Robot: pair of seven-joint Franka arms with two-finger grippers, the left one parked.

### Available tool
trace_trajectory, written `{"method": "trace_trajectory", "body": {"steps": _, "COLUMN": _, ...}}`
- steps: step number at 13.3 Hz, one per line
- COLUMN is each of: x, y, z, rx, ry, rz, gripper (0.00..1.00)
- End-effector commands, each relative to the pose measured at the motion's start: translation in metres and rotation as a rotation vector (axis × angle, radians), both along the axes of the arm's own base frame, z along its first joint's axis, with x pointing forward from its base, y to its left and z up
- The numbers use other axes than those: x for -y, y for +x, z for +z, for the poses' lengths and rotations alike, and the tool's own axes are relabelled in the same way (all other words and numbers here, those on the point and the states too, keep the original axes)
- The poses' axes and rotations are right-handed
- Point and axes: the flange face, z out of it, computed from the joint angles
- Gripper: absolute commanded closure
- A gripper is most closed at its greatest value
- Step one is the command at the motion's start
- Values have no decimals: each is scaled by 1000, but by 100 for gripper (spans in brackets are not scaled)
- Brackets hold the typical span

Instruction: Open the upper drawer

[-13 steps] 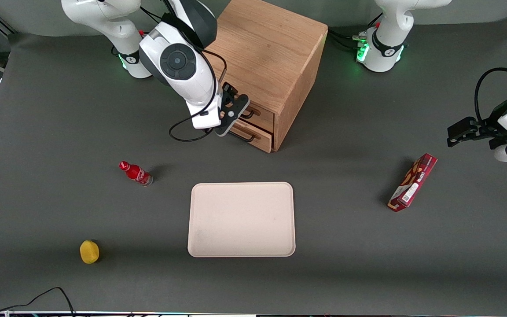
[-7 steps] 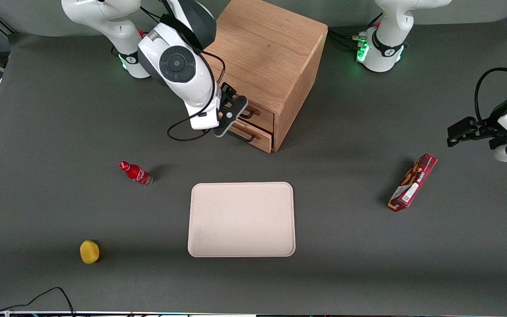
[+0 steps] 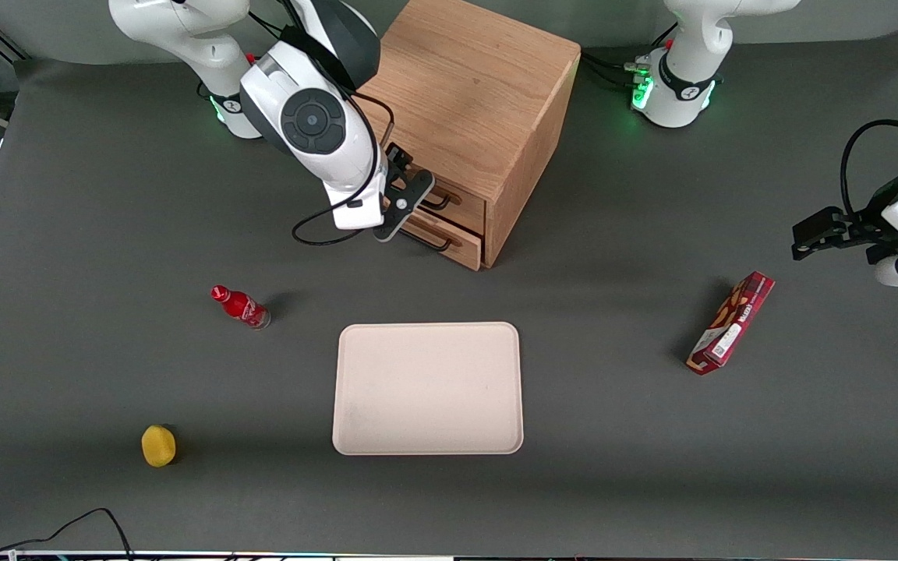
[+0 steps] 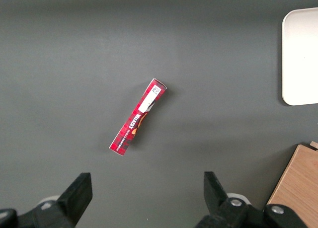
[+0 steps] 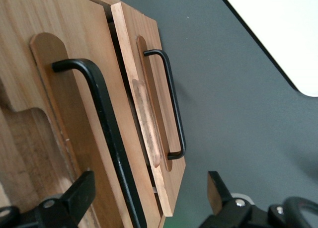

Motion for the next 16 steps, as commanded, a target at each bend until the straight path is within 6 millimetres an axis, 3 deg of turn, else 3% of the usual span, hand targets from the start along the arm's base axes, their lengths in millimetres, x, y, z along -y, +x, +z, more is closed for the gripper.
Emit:
{"method": "trace_trajectory", "body": {"steps": 1, "x": -10, "y": -6, "z": -14, "rx": -67, "ry": 23, "rz": -2, "gripper": 0}}
{"method": "trace_trajectory", "body": {"steps": 9, "x": -16, "y": 6, "z": -41, "rx": -114, "ry": 48, "rz": -19, "gripper": 0}}
{"method": "trace_trajectory", "body": {"steps": 16, "x": -19, "y": 20, "z": -48, "rx": -116, "ry": 64, "rz": -30, "gripper": 0}}
